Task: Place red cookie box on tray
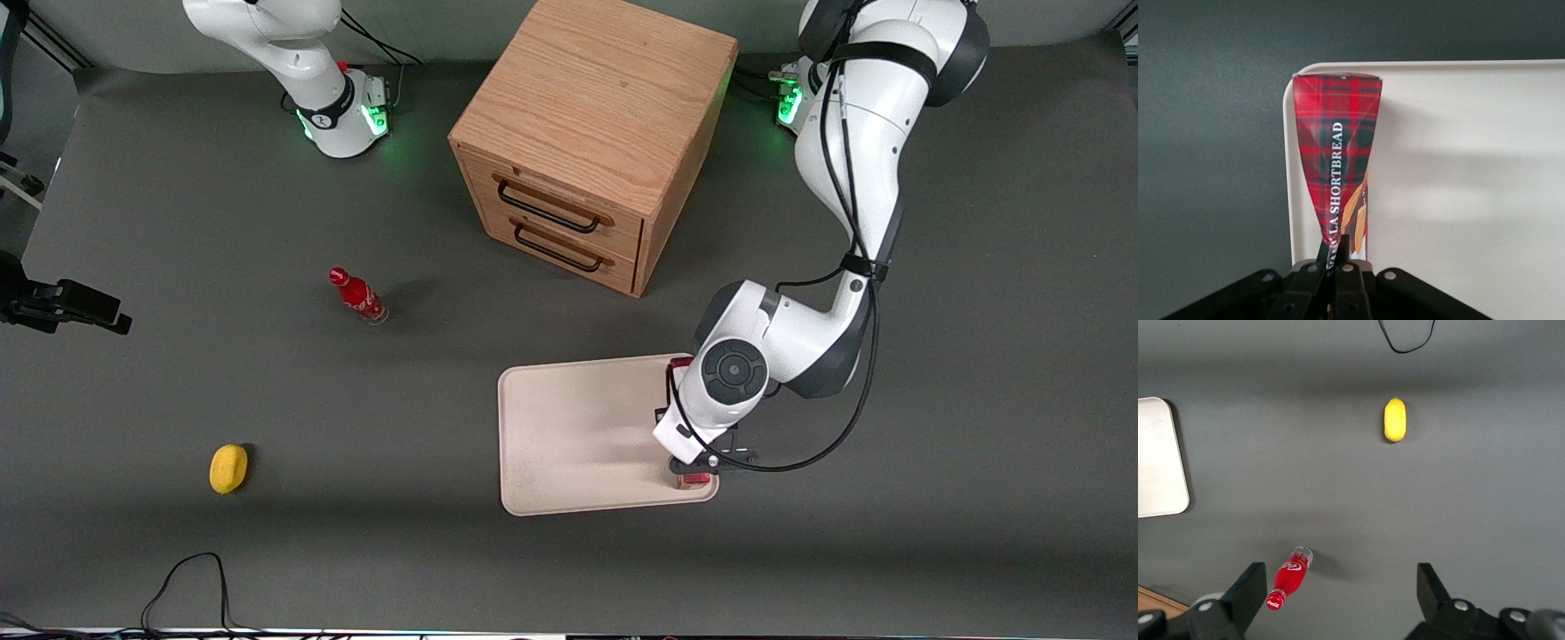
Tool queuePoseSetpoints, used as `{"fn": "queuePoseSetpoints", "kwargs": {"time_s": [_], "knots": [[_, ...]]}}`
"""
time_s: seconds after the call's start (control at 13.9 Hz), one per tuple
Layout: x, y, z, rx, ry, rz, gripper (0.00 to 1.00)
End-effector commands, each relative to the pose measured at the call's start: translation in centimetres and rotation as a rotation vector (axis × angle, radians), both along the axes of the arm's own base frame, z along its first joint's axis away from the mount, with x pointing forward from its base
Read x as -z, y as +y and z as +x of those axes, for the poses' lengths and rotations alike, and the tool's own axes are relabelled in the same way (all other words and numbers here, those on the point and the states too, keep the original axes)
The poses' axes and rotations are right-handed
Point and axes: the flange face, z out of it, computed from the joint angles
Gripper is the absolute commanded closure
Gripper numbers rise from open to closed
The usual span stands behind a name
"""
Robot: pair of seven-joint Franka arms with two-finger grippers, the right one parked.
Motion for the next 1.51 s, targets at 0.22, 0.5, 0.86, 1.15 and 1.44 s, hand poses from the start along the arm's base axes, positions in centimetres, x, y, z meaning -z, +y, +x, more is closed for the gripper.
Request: {"fn": "queuePoseSetpoints", "kwargs": {"time_s": [0.22,0.5,0.86,1.15,1.44], "knots": [[-1.3,0.4,0.1,-0.019,-0.003,0.017,0.00],[-9.3,1.5,-1.3,-0.017,0.046,0.060,0.00],[-25.2,4.7,-6.3,-0.031,0.059,0.101,0.00],[-32.4,16.3,-7.7,0.002,0.088,0.094,0.00],[-32.7,22.9,-9.3,0.021,0.084,0.093,0.00]]}}
